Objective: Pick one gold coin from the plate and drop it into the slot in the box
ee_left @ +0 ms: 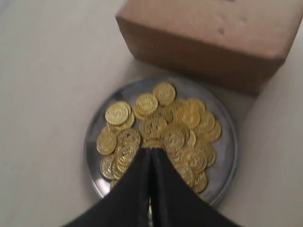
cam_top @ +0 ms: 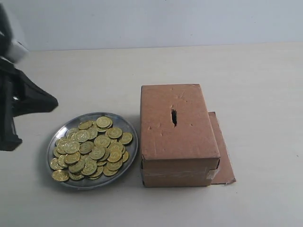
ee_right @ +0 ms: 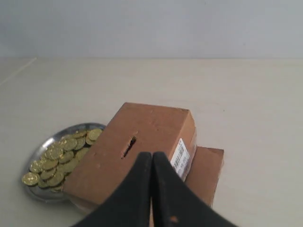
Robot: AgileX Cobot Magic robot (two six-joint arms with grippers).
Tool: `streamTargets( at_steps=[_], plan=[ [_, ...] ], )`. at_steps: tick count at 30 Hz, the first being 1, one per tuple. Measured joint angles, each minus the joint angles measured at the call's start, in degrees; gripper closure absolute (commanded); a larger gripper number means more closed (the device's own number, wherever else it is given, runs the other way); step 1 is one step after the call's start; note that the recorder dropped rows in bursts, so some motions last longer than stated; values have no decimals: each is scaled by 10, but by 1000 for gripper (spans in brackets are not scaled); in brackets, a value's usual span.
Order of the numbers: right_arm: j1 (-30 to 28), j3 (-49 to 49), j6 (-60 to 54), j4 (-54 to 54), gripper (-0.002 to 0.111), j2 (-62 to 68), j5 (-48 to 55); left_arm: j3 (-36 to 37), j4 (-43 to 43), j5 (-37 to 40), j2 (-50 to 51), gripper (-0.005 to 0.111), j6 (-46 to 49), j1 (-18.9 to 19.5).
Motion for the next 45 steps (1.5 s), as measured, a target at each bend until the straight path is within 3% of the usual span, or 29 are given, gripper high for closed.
streamTargets(
  at_steps=[2,7,11,15,18,24,33,40,45],
  plan=[
    [0,-10,-5,-9,108,36,9,-17,72,-8,64,103,3,-24],
    [0,-12,-7,-17,108,107,17,-27,211,-74,164,77,41,-78],
    [0,-16,-9,-17,108,135,23,-27,253,-123,211,61,134,-100],
    [0,-20,-21,-17,108,138,33,-28,281,-150,243,52,240,-101],
    [0,-21,-22,-17,108,139,36,-29,308,-154,255,51,295,-101],
    [0,-21,-24,-17,108,139,37,-35,360,-130,266,51,320,-101],
    [0,-21,-24,-17,108,139,37,-35,365,-67,269,51,376,-103],
    [0,-21,-24,-17,108,139,37,-36,368,-61,295,51,403,-140],
    [0,-21,-24,-17,108,139,37,-36,370,-62,302,51,404,-146]
  ],
)
